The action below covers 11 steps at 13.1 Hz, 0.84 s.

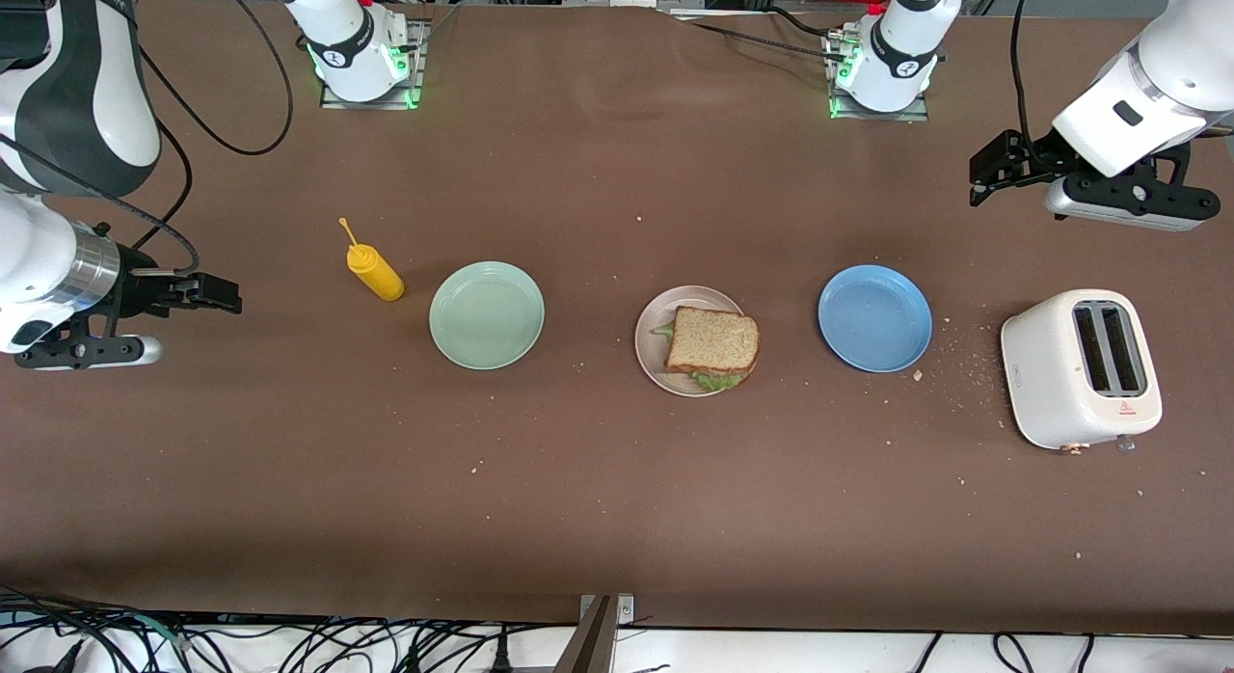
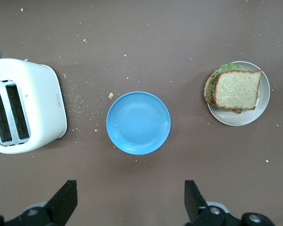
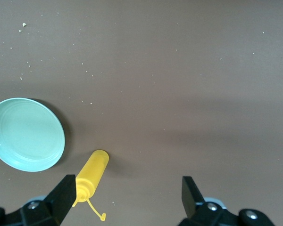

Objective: Make sandwich in beige plate with both arms

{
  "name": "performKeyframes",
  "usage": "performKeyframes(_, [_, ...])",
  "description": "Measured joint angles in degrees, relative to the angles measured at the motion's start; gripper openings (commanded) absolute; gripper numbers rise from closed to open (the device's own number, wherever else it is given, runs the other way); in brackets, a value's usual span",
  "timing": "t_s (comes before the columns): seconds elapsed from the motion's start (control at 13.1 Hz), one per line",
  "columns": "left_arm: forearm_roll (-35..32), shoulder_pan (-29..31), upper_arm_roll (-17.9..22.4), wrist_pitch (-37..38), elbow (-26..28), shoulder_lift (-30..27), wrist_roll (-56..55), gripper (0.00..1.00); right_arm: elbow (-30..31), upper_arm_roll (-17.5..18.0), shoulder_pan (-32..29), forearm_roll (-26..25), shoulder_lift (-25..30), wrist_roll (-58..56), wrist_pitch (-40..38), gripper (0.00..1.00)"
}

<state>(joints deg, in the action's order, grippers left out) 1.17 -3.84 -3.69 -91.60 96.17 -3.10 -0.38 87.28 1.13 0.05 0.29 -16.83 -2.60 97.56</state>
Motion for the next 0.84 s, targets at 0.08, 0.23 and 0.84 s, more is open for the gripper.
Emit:
performKeyframes(0.08, [0.0, 0.81, -0.17, -0.15, 0.0, 0.08, -0.37, 1.0, 0.0, 0.0, 0.0, 0.0, -0.03, 0.0, 0.0, 0.99])
performKeyframes(0.23, [0.01, 3.81, -2.25, -0.33, 0.0, 0.17, -0.38, 1.0, 0.01, 0.0, 0.0, 0.0, -0.11, 0.0, 0.0, 0.99])
performKeyframes(0.84, [0.01, 4.3, -4.56, -0.34, 0.03, 0.65, -0.64, 1.0, 0.05, 0.0, 0.0, 0.0, -0.17, 0.0, 0.0, 0.99])
